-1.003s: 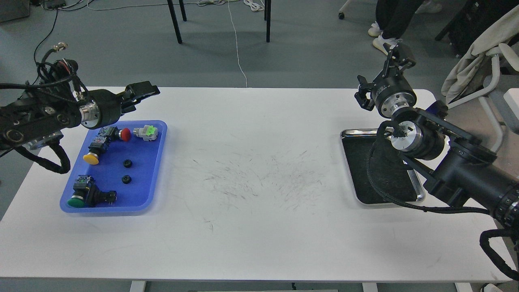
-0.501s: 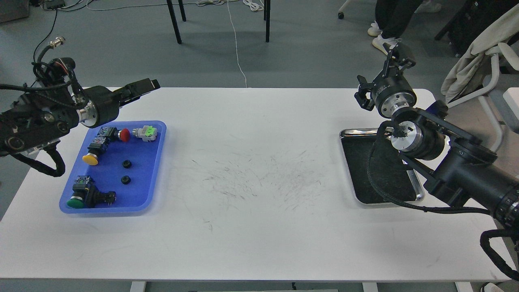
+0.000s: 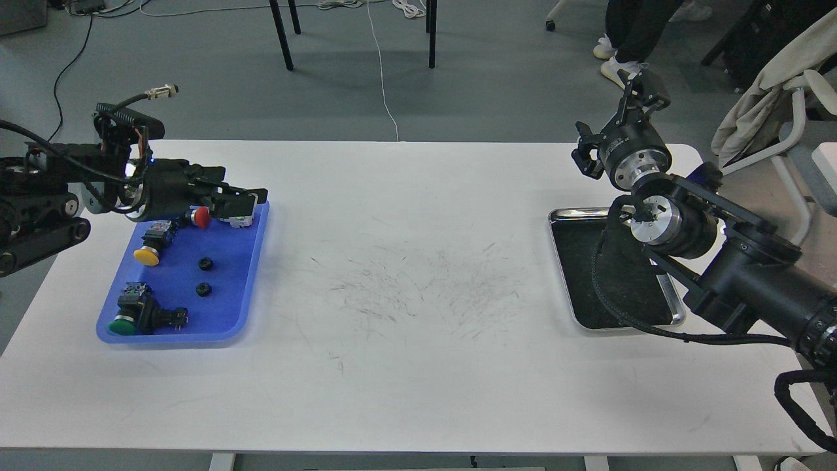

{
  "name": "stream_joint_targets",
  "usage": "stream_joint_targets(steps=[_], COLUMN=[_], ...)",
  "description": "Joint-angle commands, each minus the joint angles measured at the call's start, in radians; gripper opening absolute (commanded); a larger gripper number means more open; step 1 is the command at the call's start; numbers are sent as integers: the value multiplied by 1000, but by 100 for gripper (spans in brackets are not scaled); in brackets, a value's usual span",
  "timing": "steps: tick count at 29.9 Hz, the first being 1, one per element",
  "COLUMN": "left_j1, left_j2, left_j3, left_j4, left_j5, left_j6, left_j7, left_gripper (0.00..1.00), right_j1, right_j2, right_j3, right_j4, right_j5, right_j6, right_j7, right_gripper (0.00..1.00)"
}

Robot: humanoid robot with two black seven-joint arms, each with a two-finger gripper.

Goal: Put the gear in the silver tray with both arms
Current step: 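Move the left gripper over the blue tray toward the parts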

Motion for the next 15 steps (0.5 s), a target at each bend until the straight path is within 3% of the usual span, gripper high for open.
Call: stream_joint_targets(steps=[1, 9, 15], left_j1=[21, 93, 91], left_j2=[3, 6, 4], left_j3=[-10, -6, -29], left_j4=[8, 93, 74], left_j5=[109, 222, 209], left_j6=[15, 56, 75], left_j7=[0, 0, 0], left_gripper=[98, 96, 96], right_j1=[0, 2, 0], right_j2=[-5, -8, -11], right_j3=[-1, -5, -6], right_j4=[2, 5, 8], right_j5=[0, 0, -2], right_j6=[0, 0, 0], right_j7=[0, 0, 0], right_gripper=[99, 99, 99])
